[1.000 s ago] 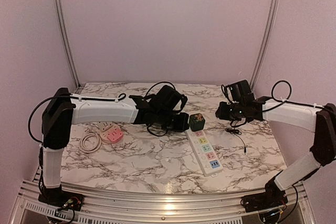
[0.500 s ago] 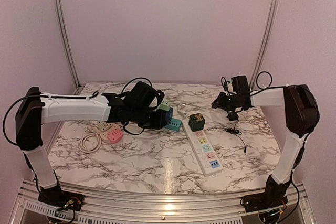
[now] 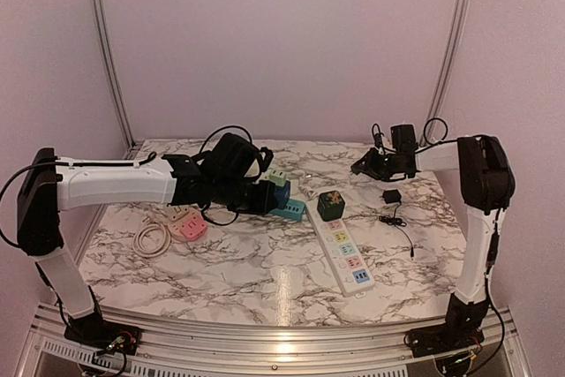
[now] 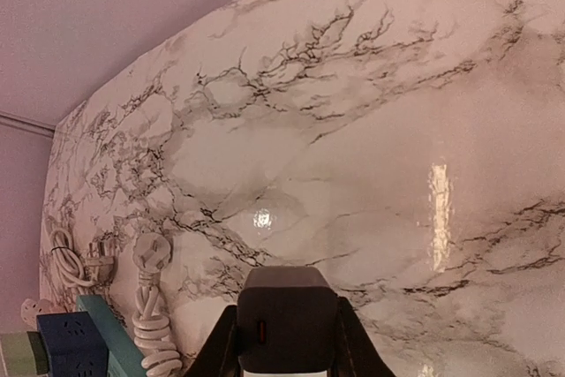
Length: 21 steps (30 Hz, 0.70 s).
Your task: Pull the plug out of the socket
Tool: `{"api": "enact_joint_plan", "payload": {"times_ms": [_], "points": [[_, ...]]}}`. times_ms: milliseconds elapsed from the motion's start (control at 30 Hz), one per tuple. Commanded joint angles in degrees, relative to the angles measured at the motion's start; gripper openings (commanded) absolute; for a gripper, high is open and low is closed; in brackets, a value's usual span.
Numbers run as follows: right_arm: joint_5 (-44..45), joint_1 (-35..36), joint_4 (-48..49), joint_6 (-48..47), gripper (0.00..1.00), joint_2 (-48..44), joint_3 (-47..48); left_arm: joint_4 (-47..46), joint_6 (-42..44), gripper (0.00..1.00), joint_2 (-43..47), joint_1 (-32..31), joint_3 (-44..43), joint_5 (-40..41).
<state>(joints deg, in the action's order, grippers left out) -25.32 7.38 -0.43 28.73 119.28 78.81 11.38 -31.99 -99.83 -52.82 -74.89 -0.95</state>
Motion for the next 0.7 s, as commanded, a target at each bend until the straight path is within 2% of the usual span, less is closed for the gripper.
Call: {"api": "enact_joint_plan", "payload": {"times_ms": [0,233,533,600,667], "points": [[-3.39,-0.87,0.60,0.72,0.13,3.57,4.26,0.40,-0.29,0.00,0.78,0.31,0.42,0.65],[-4.05,-1.39,0.60,0.39,0.16,6.49,5.66,0.49,-0.94,0.00,0.41,0.22,0.10,0.69],[-2.66,-1.90,0.60,-1.40,0.34,6.05,3.46,0.75,-1.71,0.00,-0.14,0.14,0.02,0.69],[-2.46,-1.92,0.60,-1.70,0.41,5.96,3.37,0.76,-1.91,0.00,-0.33,0.16,-0.07,0.69],[-2.11,-1.93,-1.06,-1.78,0.42,5.96,3.37,0.77,-1.94,0.00,-0.42,0.00,-0.07,0.69]]}}
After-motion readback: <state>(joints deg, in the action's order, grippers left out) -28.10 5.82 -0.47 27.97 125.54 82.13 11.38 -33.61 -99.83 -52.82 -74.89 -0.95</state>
